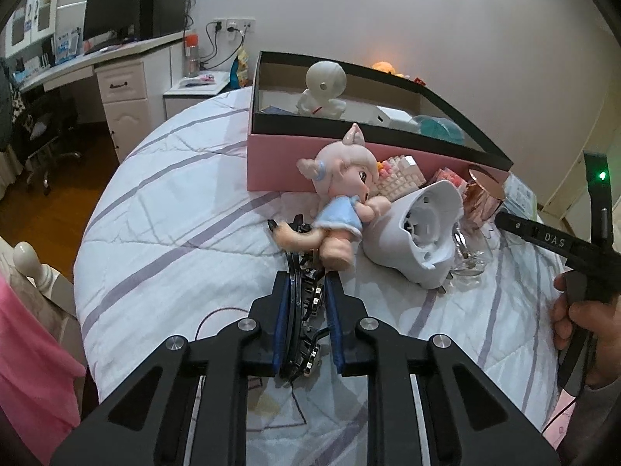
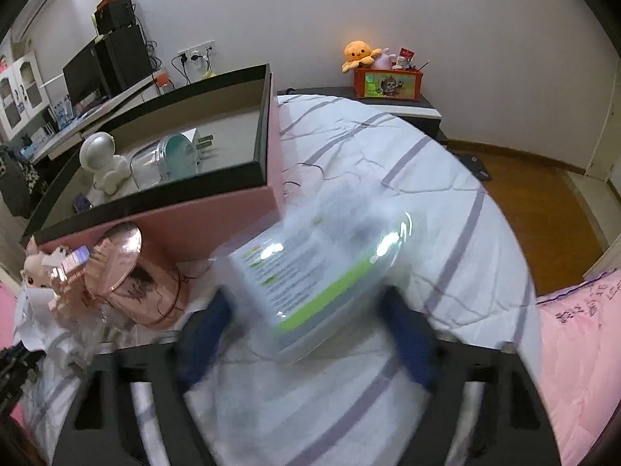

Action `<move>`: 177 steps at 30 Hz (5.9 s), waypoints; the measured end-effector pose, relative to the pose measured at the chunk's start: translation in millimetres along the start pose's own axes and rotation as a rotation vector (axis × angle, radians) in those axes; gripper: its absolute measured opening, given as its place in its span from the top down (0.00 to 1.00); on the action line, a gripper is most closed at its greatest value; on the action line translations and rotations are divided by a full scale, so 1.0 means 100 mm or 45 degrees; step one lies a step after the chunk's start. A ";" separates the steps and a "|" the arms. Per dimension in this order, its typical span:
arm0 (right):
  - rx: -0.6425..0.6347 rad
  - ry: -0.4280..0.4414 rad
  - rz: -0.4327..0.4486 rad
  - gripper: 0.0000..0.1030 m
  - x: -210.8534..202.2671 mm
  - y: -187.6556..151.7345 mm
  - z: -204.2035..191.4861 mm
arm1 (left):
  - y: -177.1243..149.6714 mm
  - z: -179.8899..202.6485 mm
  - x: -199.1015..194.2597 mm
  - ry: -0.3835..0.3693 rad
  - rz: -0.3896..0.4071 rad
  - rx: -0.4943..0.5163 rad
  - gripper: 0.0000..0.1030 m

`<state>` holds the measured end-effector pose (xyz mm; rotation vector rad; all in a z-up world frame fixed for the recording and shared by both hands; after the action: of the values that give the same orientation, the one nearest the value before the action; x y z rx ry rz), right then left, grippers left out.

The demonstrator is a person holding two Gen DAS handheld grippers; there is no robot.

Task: Organize rigid objects
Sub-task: 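Grasp the black hair clip with the left tool while the right tool grasps the clear medicine box, then carry the hair clip and medicine box into the pink tray and open both tools, then withdraw both tools from the tray toward the remaining items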

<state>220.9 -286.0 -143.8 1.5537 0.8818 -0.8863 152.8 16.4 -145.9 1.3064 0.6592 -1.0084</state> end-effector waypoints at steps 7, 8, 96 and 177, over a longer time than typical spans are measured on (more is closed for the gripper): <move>0.001 0.011 0.001 0.41 -0.04 -0.07 0.03 | -0.12 -0.01 -0.10 0.002 0.009 -0.008 0.83; 0.001 0.014 -0.008 0.36 -0.03 -0.06 0.04 | -0.13 -0.02 -0.10 0.003 0.008 -0.010 0.83; -0.197 0.276 0.225 0.39 -0.94 0.82 -0.83 | 1.14 0.32 -0.78 0.006 0.281 0.120 0.82; -0.141 0.132 0.295 0.17 -1.34 -0.77 -0.71 | -0.27 0.31 -1.18 0.161 0.316 -0.046 0.00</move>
<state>98.2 -216.5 -48.0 1.5787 0.7907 -0.5865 71.9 13.7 -50.8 1.3906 0.5907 -0.7139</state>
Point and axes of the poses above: each gripper's, at about its wrist camera, not at the fingertips, and x roughly the way its jaws point, z to its right, y to its top, the point moved 4 cm from there along x, roughly the way its jaws point, and after that the axes turned 14 degrees about -z, right-handed, at the moved point
